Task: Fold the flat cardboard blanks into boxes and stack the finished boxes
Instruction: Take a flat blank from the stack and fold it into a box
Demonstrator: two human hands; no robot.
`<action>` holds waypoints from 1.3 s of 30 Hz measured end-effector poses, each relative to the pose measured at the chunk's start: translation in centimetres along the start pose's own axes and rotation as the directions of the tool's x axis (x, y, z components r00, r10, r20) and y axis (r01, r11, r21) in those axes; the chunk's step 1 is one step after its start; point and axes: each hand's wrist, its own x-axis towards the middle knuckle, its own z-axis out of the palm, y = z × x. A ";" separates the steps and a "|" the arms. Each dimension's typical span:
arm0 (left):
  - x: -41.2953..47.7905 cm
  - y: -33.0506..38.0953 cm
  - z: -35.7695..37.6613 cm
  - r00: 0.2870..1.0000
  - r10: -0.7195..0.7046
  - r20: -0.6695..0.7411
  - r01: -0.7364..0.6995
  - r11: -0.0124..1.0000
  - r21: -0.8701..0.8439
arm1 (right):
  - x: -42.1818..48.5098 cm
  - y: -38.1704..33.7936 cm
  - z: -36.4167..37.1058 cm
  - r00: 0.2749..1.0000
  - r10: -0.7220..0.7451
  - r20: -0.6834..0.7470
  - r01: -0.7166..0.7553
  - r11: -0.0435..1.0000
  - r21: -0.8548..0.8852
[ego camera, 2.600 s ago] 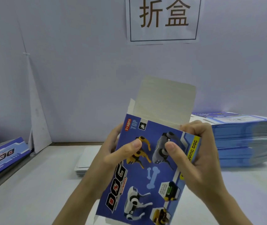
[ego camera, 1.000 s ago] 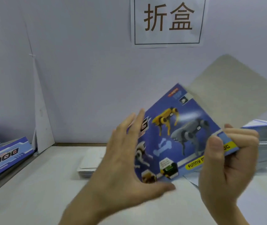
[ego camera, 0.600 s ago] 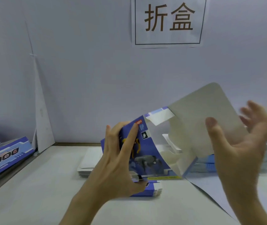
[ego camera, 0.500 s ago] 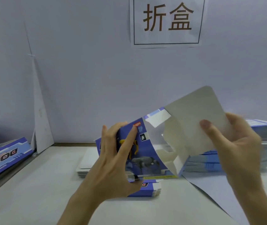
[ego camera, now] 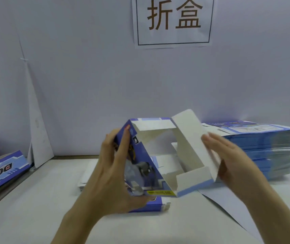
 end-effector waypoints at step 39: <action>-0.3 0.3 -1.0 0.983 -0.038 0.181 -0.006 0.972 0.237 | -0.9 0.0 1.8 0.945 -0.320 -0.070 0.302 0.934 -0.191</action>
